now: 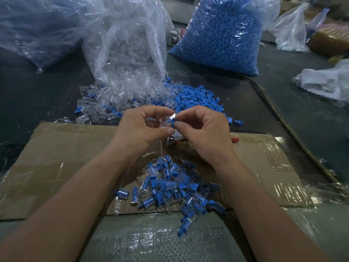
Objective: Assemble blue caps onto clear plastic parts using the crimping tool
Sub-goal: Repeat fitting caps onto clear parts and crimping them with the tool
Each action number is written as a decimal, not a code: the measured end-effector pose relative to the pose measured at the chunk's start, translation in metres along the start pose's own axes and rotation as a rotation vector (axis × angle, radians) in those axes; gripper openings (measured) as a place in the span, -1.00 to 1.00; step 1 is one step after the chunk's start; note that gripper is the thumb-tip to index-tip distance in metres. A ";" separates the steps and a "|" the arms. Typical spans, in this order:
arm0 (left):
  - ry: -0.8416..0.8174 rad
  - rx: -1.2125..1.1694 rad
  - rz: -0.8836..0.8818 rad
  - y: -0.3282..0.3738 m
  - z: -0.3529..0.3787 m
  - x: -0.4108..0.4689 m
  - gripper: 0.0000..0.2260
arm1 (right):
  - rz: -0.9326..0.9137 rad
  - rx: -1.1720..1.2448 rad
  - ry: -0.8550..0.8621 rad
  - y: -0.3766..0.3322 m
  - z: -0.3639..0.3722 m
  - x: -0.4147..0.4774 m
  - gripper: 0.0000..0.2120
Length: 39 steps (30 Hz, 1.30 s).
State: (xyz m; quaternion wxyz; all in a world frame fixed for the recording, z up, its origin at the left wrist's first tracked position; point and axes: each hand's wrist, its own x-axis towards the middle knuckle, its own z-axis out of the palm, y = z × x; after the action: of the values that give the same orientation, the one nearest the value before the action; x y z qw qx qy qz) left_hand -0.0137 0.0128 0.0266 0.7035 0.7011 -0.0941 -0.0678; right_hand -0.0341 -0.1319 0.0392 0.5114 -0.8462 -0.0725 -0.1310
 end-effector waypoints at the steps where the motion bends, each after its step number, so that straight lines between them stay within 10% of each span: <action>1: 0.002 0.006 -0.003 0.000 0.000 0.000 -0.72 | -0.002 0.003 0.003 0.000 0.000 0.000 -0.77; 39: 0.093 -0.003 -0.031 -0.002 -0.001 0.003 -0.88 | -0.028 0.002 0.052 0.001 -0.003 -0.001 -0.80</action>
State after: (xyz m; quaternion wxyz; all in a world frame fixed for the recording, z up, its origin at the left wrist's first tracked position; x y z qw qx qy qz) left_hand -0.0105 0.0128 0.0250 0.7071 0.7038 -0.0501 -0.0462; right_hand -0.0349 -0.1354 0.0395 0.5121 -0.8409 -0.0714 -0.1601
